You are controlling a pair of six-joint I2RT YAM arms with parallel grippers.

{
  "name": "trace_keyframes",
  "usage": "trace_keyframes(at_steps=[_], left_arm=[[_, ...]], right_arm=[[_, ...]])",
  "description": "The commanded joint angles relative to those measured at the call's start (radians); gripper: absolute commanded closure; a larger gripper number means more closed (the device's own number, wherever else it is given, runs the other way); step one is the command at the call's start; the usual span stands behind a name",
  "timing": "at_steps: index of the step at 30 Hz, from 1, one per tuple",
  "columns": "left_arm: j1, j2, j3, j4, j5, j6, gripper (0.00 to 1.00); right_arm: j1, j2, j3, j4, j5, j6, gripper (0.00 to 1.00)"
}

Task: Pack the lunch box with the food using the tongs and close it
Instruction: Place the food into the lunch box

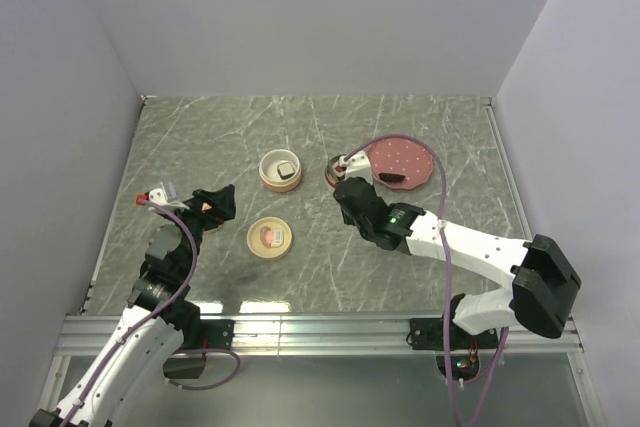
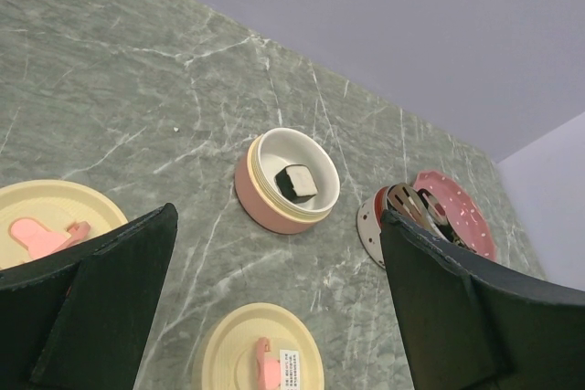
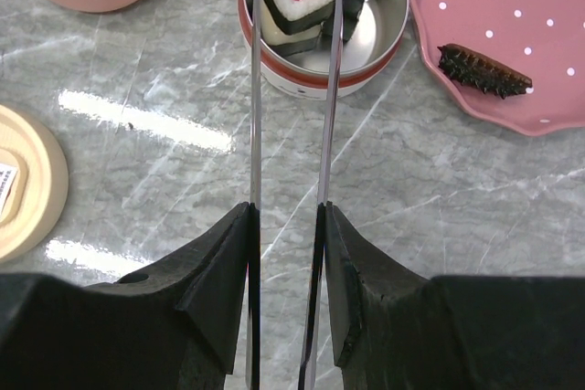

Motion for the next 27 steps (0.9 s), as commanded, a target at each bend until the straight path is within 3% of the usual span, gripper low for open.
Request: trace_keyframes(at_steps=[1,4,8,12,17,27], left_arm=[[-0.001,-0.010,0.000,0.018,0.006,0.002,0.01],[-0.001,-0.011,-0.001,0.018,0.006,0.002,0.01],[-0.002,-0.010,0.000,0.020,0.006,0.002,0.01],[-0.002,-0.008,-0.003,0.021,0.006,0.002,0.01],[-0.001,-0.007,-0.003,0.024,0.006,0.003,0.00],[-0.001,0.000,-0.003,0.029,0.009,0.003,0.01]], right_arm=[[0.014,0.020,0.059,0.016,0.001,0.018,1.00],[0.012,0.029,0.065,0.009,0.001,0.026,1.00],[0.014,0.020,0.063,0.007,0.009,0.032,0.75],[0.014,-0.006,0.059,0.006,0.018,0.031,0.64],[0.014,-0.038,0.052,0.000,0.040,0.028,0.57],[0.012,-0.075,0.034,0.007,0.046,0.023,0.52]])
